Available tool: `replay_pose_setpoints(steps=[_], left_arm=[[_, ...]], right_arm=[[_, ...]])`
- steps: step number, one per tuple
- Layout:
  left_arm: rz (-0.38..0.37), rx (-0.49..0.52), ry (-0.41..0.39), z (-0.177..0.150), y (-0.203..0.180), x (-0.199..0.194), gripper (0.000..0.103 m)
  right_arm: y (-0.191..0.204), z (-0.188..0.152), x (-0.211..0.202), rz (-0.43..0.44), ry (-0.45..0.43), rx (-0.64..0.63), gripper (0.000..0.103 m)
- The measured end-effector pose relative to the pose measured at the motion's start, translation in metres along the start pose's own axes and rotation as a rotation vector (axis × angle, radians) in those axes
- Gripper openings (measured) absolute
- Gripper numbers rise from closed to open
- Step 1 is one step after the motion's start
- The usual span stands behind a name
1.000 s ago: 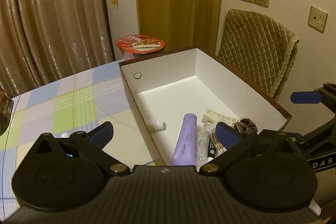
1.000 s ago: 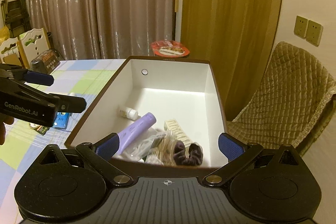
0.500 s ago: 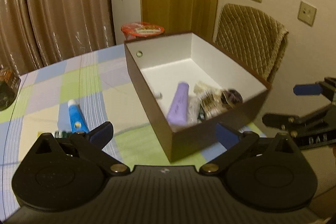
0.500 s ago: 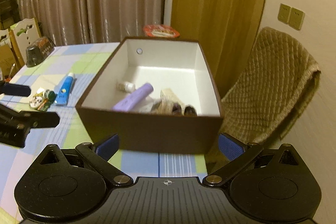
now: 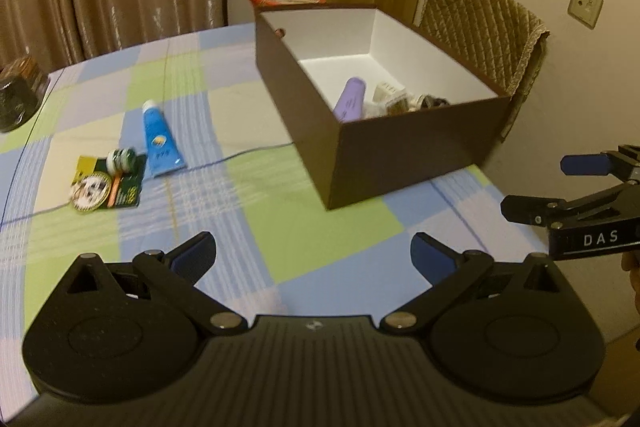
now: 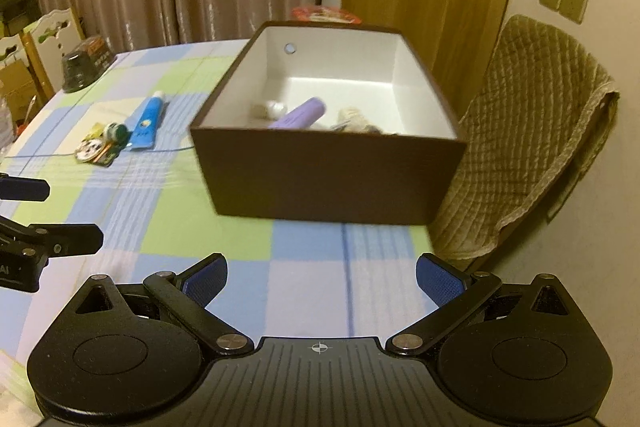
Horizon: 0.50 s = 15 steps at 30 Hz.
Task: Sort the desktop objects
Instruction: 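Withdraw both tools from the box back toward the remaining table items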
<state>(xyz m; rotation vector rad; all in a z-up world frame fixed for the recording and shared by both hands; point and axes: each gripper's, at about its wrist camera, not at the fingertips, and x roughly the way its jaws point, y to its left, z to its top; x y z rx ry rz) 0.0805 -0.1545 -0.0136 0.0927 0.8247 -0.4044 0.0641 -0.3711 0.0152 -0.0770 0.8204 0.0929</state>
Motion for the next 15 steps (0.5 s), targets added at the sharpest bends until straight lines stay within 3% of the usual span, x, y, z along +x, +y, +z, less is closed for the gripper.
replay_pose_setpoints(steps=[15], left_arm=[[0.128, -0.100, -0.012, -0.042, 0.083, -0.047, 0.102]], right_arm=[[0.091, -0.006, 0.003, 0.106, -0.013, -0.084, 0.103]])
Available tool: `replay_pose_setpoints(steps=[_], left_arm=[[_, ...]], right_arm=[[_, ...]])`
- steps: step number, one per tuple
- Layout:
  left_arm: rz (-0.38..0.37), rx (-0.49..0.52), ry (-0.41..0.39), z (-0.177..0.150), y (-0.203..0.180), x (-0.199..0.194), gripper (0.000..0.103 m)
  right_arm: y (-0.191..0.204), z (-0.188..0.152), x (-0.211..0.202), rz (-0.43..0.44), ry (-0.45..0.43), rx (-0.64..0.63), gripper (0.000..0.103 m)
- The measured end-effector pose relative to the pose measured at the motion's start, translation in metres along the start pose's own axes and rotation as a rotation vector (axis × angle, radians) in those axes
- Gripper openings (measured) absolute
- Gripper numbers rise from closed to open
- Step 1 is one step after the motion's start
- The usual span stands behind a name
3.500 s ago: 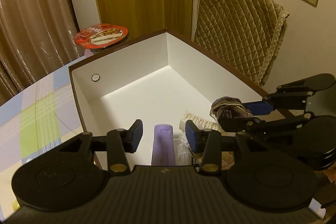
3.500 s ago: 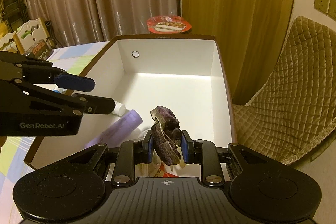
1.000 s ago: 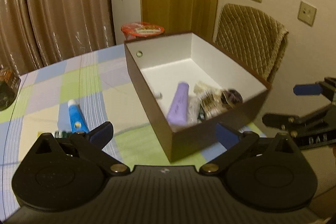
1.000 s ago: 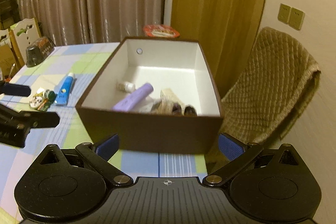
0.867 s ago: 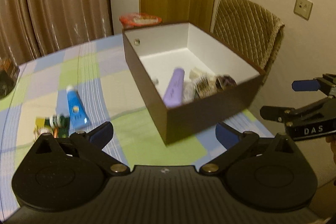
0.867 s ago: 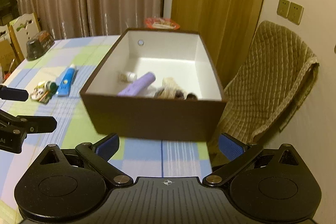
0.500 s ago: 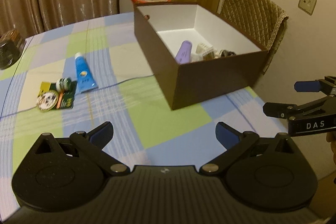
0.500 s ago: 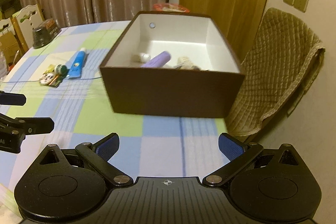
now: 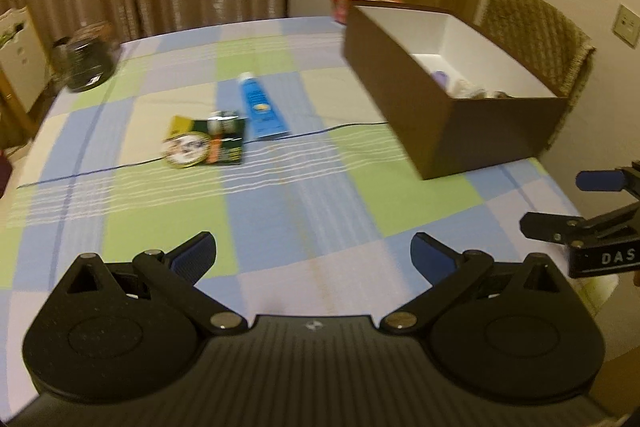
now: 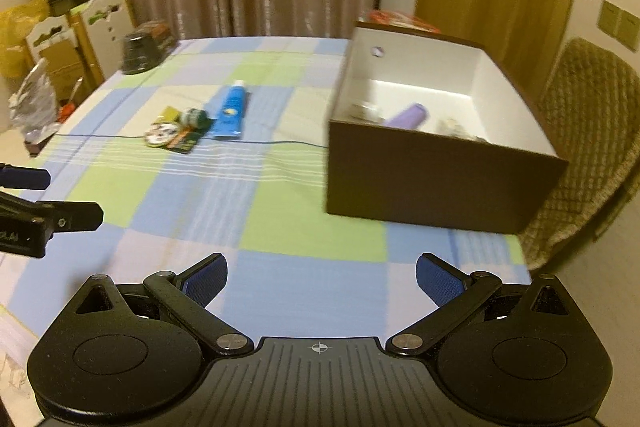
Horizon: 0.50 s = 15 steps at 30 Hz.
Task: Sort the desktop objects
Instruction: 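Withdraw both tools from the box back toward the remaining table items, then grasp the green lip-salve card with the left tool while the right tool grasps the blue tube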
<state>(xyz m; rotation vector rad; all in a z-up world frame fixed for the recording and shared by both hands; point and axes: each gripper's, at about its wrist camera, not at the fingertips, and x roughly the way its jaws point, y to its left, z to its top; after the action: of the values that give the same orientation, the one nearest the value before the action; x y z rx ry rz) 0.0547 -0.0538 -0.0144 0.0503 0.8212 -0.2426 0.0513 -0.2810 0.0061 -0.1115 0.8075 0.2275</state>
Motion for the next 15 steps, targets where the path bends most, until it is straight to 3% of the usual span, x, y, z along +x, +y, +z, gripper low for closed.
replay_pose_setpoints(steps=[9, 15], left_arm=[[0.076, -0.108, -0.016, -0.007, 0.056, -0.011, 0.102], [0.129, -0.177, -0.024, -0.001, 0.080, -0.009, 0.102]], right_arm=[[0.041, 0.020, 0.018, 0.076, -0.006, -0.118, 0.103], [0.048, 0.042, 0.042, 0.139, -0.019, -0.173, 0.103]])
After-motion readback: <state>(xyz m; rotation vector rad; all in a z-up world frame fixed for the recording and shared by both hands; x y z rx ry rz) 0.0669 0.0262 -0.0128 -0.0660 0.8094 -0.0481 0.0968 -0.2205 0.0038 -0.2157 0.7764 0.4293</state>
